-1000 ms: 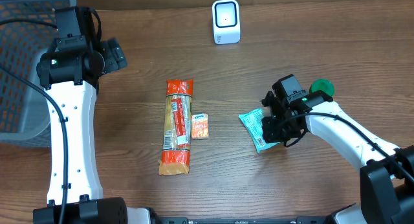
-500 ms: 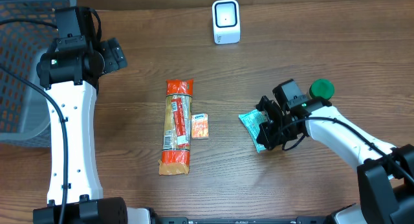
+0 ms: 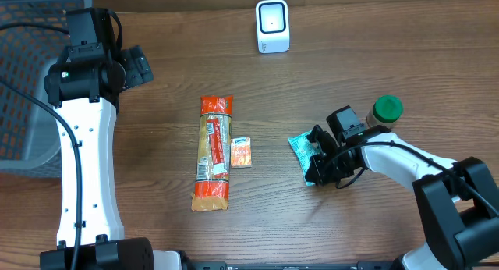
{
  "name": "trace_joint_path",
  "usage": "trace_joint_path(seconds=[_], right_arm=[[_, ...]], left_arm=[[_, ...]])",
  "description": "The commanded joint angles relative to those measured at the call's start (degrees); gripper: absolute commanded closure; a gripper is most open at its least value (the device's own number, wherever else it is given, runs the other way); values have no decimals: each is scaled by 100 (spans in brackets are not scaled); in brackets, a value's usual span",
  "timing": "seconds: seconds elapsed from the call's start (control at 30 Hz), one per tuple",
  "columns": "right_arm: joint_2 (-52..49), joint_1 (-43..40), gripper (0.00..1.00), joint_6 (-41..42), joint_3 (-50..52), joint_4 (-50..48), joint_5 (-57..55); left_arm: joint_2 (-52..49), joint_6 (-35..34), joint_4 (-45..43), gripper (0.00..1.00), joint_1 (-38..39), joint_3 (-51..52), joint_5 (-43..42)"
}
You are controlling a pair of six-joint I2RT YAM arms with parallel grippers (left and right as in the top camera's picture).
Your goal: Scan the item barcode
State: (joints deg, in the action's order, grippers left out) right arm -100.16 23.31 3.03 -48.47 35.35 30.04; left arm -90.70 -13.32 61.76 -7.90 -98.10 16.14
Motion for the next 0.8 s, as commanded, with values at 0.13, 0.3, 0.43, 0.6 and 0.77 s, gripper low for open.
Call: trace_joint_path(seconds=[0.13,0.3,0.43,0.6,0.77], right_arm=[[61,-20,96,-9,-590,841,-442],[400,-20,96,-26,-1305,1499,-520],[466,-20,96,44,-1462,1596,-1185],[452,-26,96,734,-1451,1576,-2577],[387,-26,87,1390,-1449,1432,-3718]], left_arm=[[81,48,-4,0,4,-109,76],[81,48,-2,0,4,-109,76],[81,48,-4,0,4,-109,76],[81,48,-4,1,4,-109,76],[81,48,-4,0,4,-109,76]])
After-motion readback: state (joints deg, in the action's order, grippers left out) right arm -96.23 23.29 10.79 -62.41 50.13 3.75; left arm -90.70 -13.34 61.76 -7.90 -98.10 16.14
